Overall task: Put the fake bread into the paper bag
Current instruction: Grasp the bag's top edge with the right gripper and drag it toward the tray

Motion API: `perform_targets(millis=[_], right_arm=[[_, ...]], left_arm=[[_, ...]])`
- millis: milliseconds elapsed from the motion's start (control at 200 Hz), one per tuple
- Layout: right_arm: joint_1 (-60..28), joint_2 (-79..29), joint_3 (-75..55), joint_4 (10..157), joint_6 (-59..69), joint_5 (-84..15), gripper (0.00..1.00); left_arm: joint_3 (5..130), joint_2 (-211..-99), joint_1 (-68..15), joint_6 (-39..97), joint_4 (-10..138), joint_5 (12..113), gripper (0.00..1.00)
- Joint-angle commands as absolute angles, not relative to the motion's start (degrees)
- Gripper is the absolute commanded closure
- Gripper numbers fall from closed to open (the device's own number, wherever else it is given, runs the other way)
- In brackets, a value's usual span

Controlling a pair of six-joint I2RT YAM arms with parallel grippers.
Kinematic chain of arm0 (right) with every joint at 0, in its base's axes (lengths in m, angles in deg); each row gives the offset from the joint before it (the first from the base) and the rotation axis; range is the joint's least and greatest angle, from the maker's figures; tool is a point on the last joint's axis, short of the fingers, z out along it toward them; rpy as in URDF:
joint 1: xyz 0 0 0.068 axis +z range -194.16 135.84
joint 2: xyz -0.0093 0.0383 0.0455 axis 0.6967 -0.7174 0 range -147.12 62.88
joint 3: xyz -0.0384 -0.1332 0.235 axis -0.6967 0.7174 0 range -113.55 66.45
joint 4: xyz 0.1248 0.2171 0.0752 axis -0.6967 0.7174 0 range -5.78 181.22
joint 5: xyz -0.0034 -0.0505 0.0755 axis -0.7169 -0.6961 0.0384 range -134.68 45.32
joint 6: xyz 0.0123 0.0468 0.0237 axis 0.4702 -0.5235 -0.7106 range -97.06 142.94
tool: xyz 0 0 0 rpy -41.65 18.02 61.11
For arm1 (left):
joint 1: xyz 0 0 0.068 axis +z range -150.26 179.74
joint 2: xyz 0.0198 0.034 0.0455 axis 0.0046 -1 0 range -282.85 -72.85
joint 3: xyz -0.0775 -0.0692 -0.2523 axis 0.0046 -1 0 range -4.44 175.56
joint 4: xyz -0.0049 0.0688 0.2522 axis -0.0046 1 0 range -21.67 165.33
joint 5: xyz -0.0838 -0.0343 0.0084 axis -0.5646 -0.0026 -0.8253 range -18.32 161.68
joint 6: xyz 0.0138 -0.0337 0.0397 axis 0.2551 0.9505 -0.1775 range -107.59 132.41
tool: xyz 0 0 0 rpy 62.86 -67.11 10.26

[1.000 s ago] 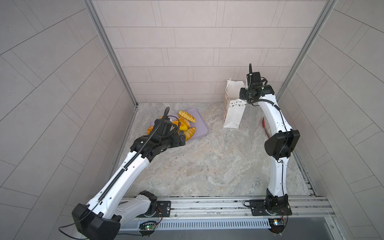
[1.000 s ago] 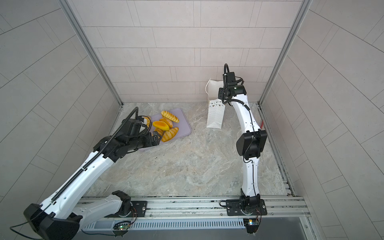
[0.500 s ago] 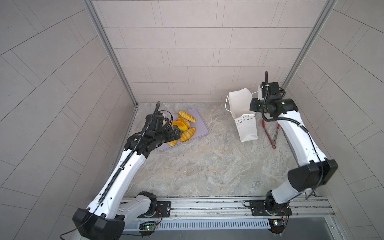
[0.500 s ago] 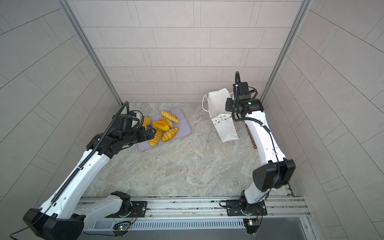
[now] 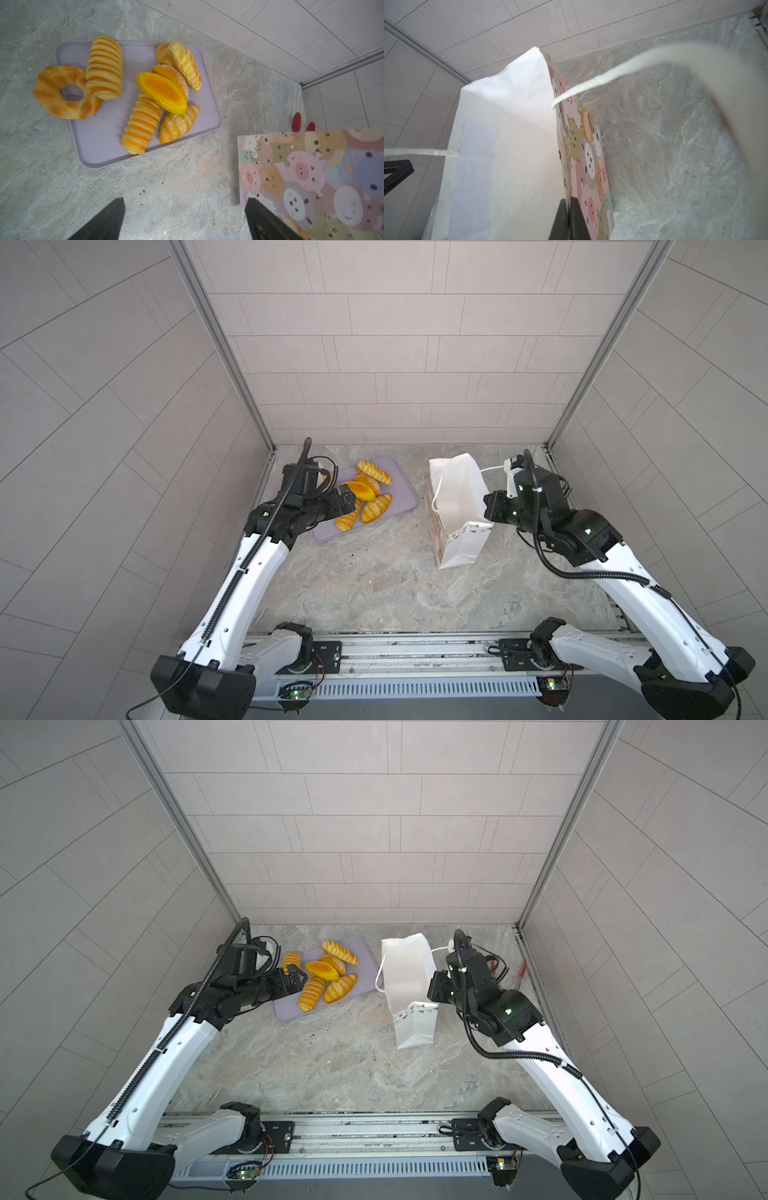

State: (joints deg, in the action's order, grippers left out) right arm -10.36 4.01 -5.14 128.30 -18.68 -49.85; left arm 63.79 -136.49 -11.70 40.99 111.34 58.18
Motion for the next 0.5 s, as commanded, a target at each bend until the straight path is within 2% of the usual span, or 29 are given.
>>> perform_targets(millis=[0, 495], right_arm=[[-5.08, 5.57, -3.98, 127.13, -29.9, -58.84, 1.0], [12.43, 0.15, -5.79, 126.64, -43.74, -71.0, 1.0]], left_arm=[[63.81, -135.96, -10.19, 40.23, 110.66, 56.94, 0.03], [60.49, -135.26, -2.8, 39.35, 109.38, 50.84, 0.03]])
